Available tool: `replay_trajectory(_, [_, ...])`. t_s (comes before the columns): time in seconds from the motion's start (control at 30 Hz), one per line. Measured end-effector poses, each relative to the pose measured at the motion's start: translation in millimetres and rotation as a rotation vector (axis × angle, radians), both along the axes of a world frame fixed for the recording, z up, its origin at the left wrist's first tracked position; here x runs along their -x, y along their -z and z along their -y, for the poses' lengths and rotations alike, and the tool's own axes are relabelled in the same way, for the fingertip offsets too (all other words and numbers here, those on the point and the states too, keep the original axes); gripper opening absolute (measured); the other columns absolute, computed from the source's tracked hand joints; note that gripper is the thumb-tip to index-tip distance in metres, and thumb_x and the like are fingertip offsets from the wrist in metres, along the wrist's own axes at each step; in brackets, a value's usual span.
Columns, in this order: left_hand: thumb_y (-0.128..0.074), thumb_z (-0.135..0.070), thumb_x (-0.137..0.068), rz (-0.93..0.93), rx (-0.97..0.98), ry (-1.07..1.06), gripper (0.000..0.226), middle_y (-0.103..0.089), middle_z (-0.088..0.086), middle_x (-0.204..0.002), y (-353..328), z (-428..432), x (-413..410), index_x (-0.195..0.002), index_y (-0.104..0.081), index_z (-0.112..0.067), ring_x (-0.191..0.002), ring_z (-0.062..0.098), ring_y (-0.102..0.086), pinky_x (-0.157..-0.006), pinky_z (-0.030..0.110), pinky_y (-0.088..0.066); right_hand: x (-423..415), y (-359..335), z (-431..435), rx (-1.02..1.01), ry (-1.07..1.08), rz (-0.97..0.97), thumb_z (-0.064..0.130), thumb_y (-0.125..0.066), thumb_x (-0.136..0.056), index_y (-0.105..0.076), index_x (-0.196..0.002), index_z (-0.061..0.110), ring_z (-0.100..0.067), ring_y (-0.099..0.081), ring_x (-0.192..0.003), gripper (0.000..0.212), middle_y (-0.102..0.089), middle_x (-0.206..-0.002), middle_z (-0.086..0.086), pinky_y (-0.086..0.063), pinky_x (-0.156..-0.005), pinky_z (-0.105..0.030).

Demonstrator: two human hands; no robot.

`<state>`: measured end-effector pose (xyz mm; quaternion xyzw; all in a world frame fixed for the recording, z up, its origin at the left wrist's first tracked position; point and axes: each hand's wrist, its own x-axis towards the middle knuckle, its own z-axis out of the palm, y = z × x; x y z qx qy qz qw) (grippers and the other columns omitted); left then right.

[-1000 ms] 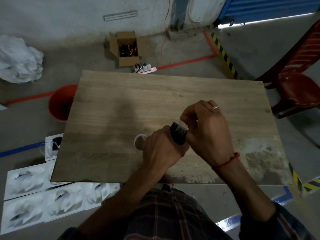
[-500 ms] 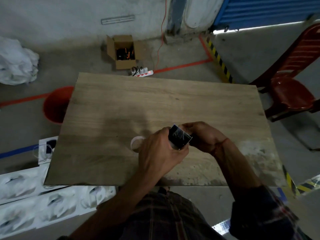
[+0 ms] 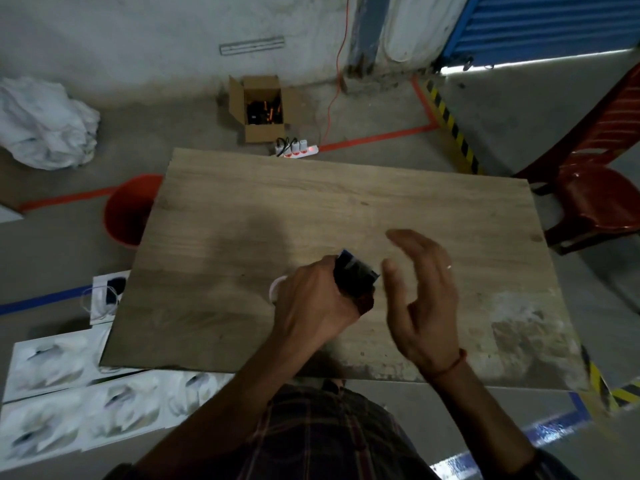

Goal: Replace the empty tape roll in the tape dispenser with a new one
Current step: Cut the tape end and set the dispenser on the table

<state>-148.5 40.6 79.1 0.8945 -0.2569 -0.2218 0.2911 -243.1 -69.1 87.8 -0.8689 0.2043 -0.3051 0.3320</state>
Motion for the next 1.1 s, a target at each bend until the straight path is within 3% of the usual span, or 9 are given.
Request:
replay_trajectory(0.1, [-0.065,-0.059,-0.077,0.043,-0.059,0.03,0.036,-0.073,-0.008,-0.089,0.3,0.9,-1.2,-0.102,-0.062,-0.033,-0.082,0.015,-0.069,-0.082,0.044,-0.056,0.3,3.5,-12.3,-0.122,0.018,-0.163,0.053,-0.062,-0.086,-0.053,-0.125,0.013,-0.017,-0.051,-0.119,0.056,-0.053,-0.125,0.0,-0.043,-0.1,-0.029])
replay_trajectory(0.17, [-0.066,-0.059,-0.077,0.06,-0.058,0.025,0.038,-0.073,-0.008,-0.089,0.4,0.7,-0.6,-0.104,-0.062,-0.033,-0.081,0.015,-0.069,-0.081,0.044,-0.056,-1.2,4.8,-13.4,-0.228,0.098,-0.201,0.061,-0.065,-0.078,-0.052,-0.119,0.02,-0.015,-0.052,-0.114,0.059,-0.053,-0.12,0.004,-0.046,-0.097,-0.032])
replay_trajectory(0.33, [-0.064,-0.057,-0.08,0.063,-0.045,0.051,0.035,-0.072,-0.008,-0.087,4.9,1.5,0.2,-0.103,-0.063,-0.031,-0.075,0.012,-0.069,-0.071,0.038,-0.058,-5.7,4.1,-15.2,-0.053,0.053,-0.136,0.031,-0.075,-0.082,-0.064,-0.084,0.026,-0.017,-0.053,-0.094,0.013,-0.061,-0.095,0.005,-0.044,-0.082,-0.038])
replay_trajectory(0.4, [-0.066,-0.048,-0.08,0.038,-0.054,0.049,0.032,-0.073,-0.006,-0.091,6.5,0.3,-1.1,-0.106,-0.063,-0.03,-0.08,0.016,-0.069,-0.075,0.041,-0.058,-3.1,7.4,-20.4,0.084,-0.03,-0.103,0.015,-0.077,-0.082,-0.069,-0.085,0.02,-0.02,-0.054,-0.089,0.01,-0.064,-0.091,0.003,-0.043,-0.075,-0.04])
replay_trajectory(0.53, [-0.07,-0.042,-0.078,0.032,-0.01,0.036,0.042,-0.071,-0.004,-0.107,9.1,-2.6,-1.7,-0.116,-0.062,-0.026,-0.095,0.021,-0.068,-0.081,0.045,-0.055,6.2,22.1,-27.1,0.282,-0.102,-0.057,-0.005,-0.074,-0.073,-0.075,-0.093,0.013,-0.022,-0.056,-0.089,0.027,-0.069,-0.095,-0.002,-0.044,-0.074,-0.041])
replay_trajectory(0.7, [-0.069,-0.025,-0.086,-0.034,0.039,-0.006,0.039,-0.068,-0.001,-0.118,8.8,-2.5,4.2,-0.123,-0.062,-0.02,-0.105,0.02,-0.064,-0.092,0.043,-0.05,6.0,23.2,-27.9,0.237,-0.111,0.028,0.011,-0.056,-0.094,-0.076,-0.092,0.007,-0.025,-0.06,-0.087,0.021,-0.071,-0.09,-0.006,-0.048,-0.074,-0.041])
replay_trajectory(0.77, [-0.06,-0.032,-0.088,-0.034,0.075,-0.021,0.033,-0.07,-0.001,-0.112,6.9,-3.0,4.5,-0.118,-0.064,-0.02,-0.1,0.02,-0.066,-0.087,0.042,-0.051,5.0,20.0,-29.3,0.218,-0.12,0.049,0.012,-0.056,-0.094,-0.077,-0.09,0.005,-0.027,-0.062,-0.084,0.022,-0.071,-0.087,-0.007,-0.048,-0.073,-0.043])
replay_trajectory(0.93, [-0.031,-0.057,-0.068,-0.11,0.259,-0.078,0.068,-0.071,-0.002,-0.104,-6.4,-3.8,4.2,-0.109,-0.068,-0.017,-0.093,0.017,-0.066,-0.082,0.039,-0.051,1.2,10.9,-29.7,0.281,-0.142,0.081,0.012,-0.058,-0.094,-0.077,-0.092,0.003,-0.023,-0.059,-0.084,0.021,-0.07,-0.085,-0.009,-0.048,-0.072,-0.042])
replay_trajectory(1.1, [-0.036,-0.053,-0.072,-0.138,0.323,-0.076,0.058,-0.07,-0.005,-0.099,-7.6,-4.5,3.6,-0.105,-0.068,-0.019,-0.091,0.015,-0.067,-0.077,0.033,-0.051,2.2,3.5,-31.9,0.337,-0.144,0.084,0.003,-0.065,-0.087,-0.077,-0.092,0.002,-0.027,-0.063,-0.082,0.013,-0.071,-0.085,-0.01,-0.048,-0.072,-0.044])
